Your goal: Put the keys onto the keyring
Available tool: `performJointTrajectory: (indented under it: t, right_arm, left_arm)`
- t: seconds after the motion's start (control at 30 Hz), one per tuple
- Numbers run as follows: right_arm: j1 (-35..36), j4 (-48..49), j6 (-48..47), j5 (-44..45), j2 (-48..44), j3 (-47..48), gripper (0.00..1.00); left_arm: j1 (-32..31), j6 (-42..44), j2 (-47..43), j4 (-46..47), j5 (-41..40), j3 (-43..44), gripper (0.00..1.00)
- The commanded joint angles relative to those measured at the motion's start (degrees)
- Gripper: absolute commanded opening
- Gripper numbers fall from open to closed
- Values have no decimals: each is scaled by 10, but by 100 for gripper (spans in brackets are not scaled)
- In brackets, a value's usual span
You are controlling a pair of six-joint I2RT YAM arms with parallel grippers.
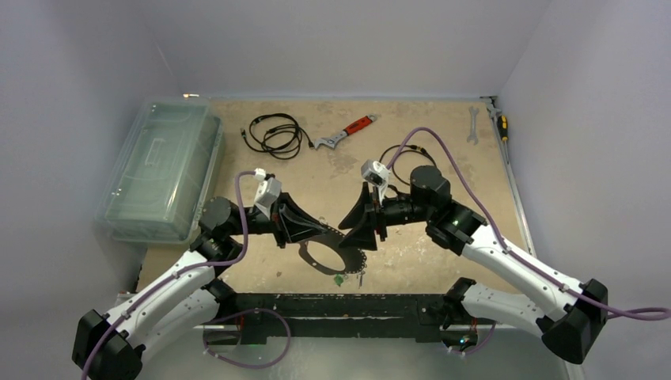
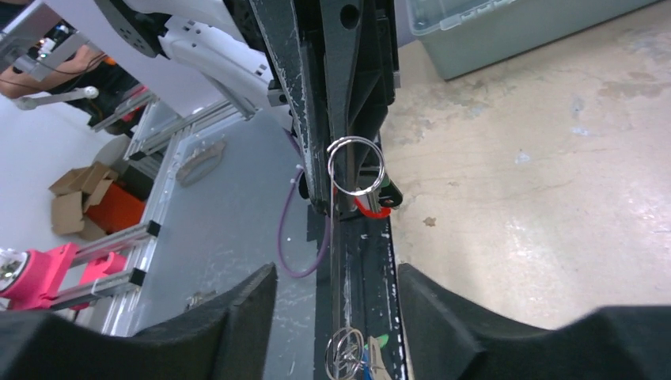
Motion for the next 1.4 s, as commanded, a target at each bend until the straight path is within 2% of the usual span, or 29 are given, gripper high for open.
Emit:
performJointTrajectory:
  t: [0.0,0.2,0.4,0.5,0.57,0.7,0.83,0.93,1.1,1.37]
  right_arm:
    - [0,59,10,-69,16,19,53]
    - [3,102,35,-77,31,11,23]
    - [21,105,28,-76,54,16,20]
    - [31,100,18,-68,58,19,7]
    - [33,97,10,-57,51,19,0]
    - [33,80,-10,-20,24,17,0]
    - [32,57,-17,0,17,20,0]
    - [33,40,-22,12,17,22,0]
    - [33,16,-27,21,15,21,0]
    - [32,-59,-58,42,16,34,0]
  left_arm:
    - [2,6,-11,95,3,-18,0]
    - [2,-4,-1,128,-9,-32,0]
    - [2,-8,2,132,-20,-34,0]
    - [2,-6,0,119,-27,-33,1]
    - [2,2,0,102,-26,-31,8]
    - [2,23,-7,52,-22,-17,28]
    - [2,50,-17,-36,-32,8,40]
    - [2,62,-12,-99,-43,29,41]
    - [2,56,2,-154,-49,50,41]
    - [2,266,-16,-407,-75,157,42]
